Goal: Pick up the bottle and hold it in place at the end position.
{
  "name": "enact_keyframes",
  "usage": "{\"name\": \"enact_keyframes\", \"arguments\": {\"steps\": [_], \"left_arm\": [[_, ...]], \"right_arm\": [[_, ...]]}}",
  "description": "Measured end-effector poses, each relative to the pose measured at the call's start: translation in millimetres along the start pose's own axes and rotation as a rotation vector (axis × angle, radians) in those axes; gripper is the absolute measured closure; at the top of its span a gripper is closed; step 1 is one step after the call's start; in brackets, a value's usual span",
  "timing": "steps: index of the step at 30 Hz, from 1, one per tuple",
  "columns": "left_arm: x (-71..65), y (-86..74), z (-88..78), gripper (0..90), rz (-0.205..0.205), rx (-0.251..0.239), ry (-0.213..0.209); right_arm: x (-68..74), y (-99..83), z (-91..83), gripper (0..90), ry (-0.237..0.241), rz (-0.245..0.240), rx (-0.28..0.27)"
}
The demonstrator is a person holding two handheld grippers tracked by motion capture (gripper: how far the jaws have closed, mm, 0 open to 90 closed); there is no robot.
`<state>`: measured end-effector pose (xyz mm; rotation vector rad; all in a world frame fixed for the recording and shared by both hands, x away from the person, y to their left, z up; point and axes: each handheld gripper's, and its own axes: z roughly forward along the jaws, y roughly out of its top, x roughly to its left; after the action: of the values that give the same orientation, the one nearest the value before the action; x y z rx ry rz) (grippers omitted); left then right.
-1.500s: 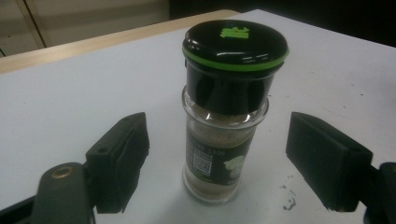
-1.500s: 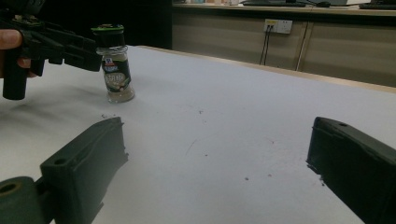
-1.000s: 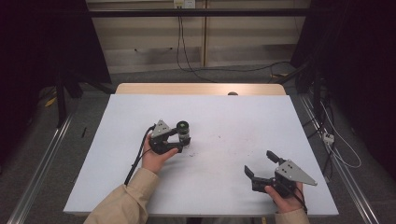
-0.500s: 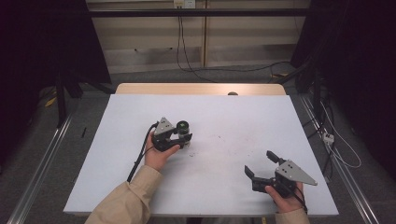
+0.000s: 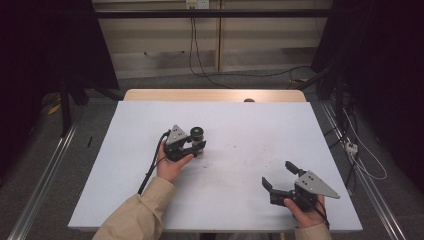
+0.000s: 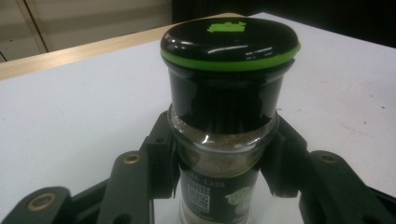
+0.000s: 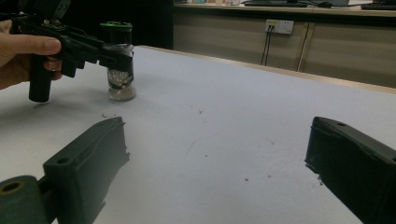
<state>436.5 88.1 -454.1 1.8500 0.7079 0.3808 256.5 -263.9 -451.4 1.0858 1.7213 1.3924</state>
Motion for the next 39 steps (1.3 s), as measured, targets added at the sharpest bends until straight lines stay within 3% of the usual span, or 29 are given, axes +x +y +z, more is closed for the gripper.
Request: {"name": "enact_keyframes", "arguments": {"steps": [14,39], "left_arm": [[-2.0,5.8,4.6,53.3,0.002,-0.017,0.025],[-16.1,18.4,25.0,53.4,0.016,-0.018,0.013]], "right_arm": [[0.2,0.2,0.6,4.4,0.005,0.003,-0.001],[1.1,0.8,0.9,4.3,0.012,0.003,0.000]]}}
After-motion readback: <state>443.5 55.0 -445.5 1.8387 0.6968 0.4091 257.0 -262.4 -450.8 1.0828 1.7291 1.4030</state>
